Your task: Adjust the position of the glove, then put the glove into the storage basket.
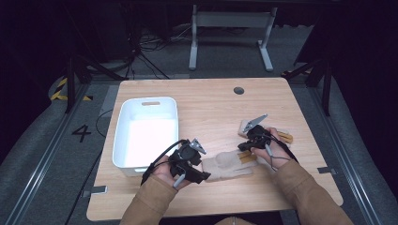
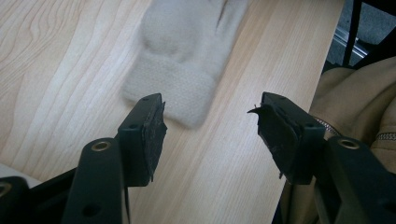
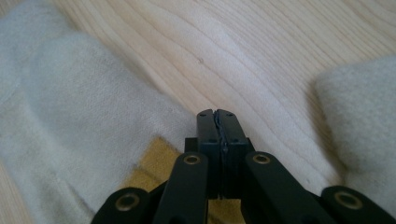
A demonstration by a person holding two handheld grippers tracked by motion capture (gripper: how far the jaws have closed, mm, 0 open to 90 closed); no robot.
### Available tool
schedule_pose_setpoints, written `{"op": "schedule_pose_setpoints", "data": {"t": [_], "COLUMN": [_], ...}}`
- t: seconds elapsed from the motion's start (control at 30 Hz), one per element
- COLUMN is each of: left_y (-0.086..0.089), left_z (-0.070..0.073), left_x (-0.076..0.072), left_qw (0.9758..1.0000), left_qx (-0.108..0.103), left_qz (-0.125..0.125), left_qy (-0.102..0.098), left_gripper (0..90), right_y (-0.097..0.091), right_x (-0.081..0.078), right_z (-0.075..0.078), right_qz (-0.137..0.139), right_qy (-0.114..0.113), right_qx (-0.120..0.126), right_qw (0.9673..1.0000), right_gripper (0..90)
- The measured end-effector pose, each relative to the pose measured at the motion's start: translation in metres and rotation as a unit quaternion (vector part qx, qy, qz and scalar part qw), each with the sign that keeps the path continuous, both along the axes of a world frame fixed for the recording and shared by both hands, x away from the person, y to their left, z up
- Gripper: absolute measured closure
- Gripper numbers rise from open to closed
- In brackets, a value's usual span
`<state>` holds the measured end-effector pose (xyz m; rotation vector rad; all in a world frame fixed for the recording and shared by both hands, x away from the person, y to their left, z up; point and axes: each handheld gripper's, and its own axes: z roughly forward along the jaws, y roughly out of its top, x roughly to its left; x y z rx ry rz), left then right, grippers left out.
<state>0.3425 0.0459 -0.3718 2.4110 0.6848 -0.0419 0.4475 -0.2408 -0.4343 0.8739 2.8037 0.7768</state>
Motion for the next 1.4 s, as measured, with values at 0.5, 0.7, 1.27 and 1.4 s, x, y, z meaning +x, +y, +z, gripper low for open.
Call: {"op": "schedule_pose_setpoints", "data": {"t": [0.5, 0.7, 1.27, 1.4], "left_y": [-0.007, -0.009, -0.011, -0.009], "left_z": [0.006, 0.011, 0.013, 0.012], "left_x": [0.01, 0.017, 0.018, 0.016], "left_qw": [0.9999, 0.9997, 0.9994, 0.9995], "left_qx": [-0.009, -0.02, -0.027, -0.027], "left_qz": [-0.014, -0.011, -0.016, -0.012], "left_qy": [-0.005, -0.011, -0.011, -0.011], "left_gripper": [41.3, 41.5, 41.5, 41.5], "right_y": [-0.009, -0.025, -0.081, -0.09], "right_x": [-0.02, -0.032, -0.033, -0.03], "right_z": [0.01, 0.031, 0.051, 0.053], "right_qz": [-0.007, -0.025, -0.108, -0.134], "right_qy": [0.002, -0.028, -0.092, -0.11], "right_qx": [0.028, 0.081, 0.156, 0.142], "right_qw": [0.9996, 0.9961, 0.9776, 0.9747], "right_gripper": [90.0, 90.0, 89.8, 85.5]}}
